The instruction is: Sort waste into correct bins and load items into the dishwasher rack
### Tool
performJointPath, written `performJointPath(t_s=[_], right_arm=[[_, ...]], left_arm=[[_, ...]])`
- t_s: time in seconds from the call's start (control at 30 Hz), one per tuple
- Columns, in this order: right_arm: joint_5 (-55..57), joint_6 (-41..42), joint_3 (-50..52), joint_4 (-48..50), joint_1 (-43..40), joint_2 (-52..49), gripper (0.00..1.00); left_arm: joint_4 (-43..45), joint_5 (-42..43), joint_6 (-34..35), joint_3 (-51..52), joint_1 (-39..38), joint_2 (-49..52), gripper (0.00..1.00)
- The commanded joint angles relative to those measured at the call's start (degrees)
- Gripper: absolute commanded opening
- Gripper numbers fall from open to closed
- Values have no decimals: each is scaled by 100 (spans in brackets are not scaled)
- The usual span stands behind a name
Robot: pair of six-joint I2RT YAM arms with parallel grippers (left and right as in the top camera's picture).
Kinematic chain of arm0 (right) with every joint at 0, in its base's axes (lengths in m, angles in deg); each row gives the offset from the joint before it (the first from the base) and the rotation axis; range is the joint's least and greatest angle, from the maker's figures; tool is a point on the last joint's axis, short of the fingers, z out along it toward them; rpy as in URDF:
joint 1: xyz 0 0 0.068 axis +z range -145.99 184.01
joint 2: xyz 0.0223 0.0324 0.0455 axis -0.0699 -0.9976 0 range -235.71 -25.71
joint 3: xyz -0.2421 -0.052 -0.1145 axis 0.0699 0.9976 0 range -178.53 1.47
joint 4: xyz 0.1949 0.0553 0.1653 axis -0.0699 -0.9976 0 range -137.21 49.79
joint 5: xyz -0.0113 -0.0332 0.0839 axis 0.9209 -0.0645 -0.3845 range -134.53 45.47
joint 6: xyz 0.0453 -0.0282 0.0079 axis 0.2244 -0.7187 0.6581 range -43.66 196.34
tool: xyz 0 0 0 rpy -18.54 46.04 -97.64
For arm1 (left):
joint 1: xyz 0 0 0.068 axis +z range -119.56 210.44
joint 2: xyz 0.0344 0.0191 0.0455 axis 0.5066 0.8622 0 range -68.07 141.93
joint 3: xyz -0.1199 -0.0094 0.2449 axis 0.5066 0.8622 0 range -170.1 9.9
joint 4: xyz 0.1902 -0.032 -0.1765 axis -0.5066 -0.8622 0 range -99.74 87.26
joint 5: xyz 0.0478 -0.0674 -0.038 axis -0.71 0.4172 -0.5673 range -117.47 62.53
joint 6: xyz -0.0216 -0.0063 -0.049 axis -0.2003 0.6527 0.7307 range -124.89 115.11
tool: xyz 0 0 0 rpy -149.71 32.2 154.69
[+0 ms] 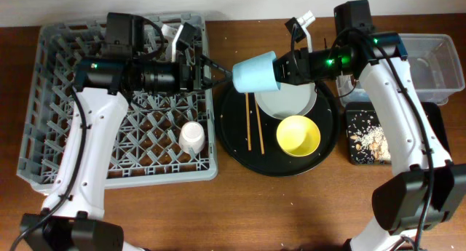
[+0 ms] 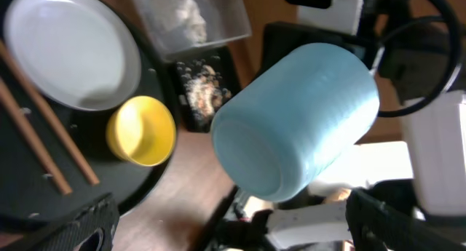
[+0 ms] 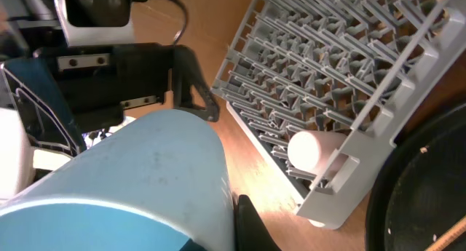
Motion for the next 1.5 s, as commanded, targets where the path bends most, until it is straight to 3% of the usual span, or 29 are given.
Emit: performJointPath(t_s=[0.0, 0.2, 0.4, 0.43, 0.5, 0.63, 0.67, 0.7, 0.73, 0.77, 0.87, 0.97, 1.0, 1.07, 1.17, 1.2, 1.33, 1.47], right_arm=[[-240, -90, -50, 81, 216, 24, 4], [-192, 621, -50, 1128, 815, 22, 4], [710, 1357, -50, 1956, 1128, 7, 4], [710, 1357, -50, 1954, 1180, -9, 4], [710, 1357, -48, 1947, 1193, -11, 4], [710, 1355, -37, 1862, 1193, -11, 5], [704, 1355, -37, 1799, 1200, -11, 5], [704, 1357, -37, 1759, 1224, -11, 4], [682, 1357, -37, 1755, 1250, -11, 4], [671, 1360, -37, 1755, 1263, -11, 4], [658, 1357, -37, 1759, 1263, -11, 4], [841, 1357, -37, 1762, 1263, -11, 4], [857, 1357, -37, 1775, 1263, -11, 10], [857, 1357, -37, 1788, 1263, -11, 38], [855, 1357, -37, 1799, 1250, -11, 73], [857, 1357, -39, 1805, 1204, -9, 81], [1228, 1360, -39, 1502, 542, -9, 95], [3305, 1027, -39, 129, 234, -9, 98]], left_arm=[[278, 741, 284, 210, 17, -15, 99], [271, 1198, 282, 212, 17, -15, 98], [212, 1639, 282, 223, 13, -15, 90], [212, 1639, 282, 223, 13, -15, 81], [214, 1633, 282, 223, 17, -15, 39], [234, 1613, 282, 221, 17, -15, 40], [256, 1617, 284, 221, 20, -15, 45], [428, 1631, 483, 221, 46, -15, 68], [647, 1711, 699, 221, 101, -15, 81], [1029, 1919, 1012, 221, 192, -15, 86], [1517, 2201, 1397, 221, 404, -15, 82], [1515, 2328, 1399, 221, 404, -15, 65], [1513, 2326, 1399, 221, 402, -15, 55], [1513, 2323, 1399, 221, 404, -15, 43], [1519, 2269, 1388, 221, 404, -15, 39], [1521, 2087, 1364, 221, 404, -15, 39], [1672, 876, 1292, 221, 708, -101, 39], [1436, -2002, 929, 192, 774, -461, 39]])
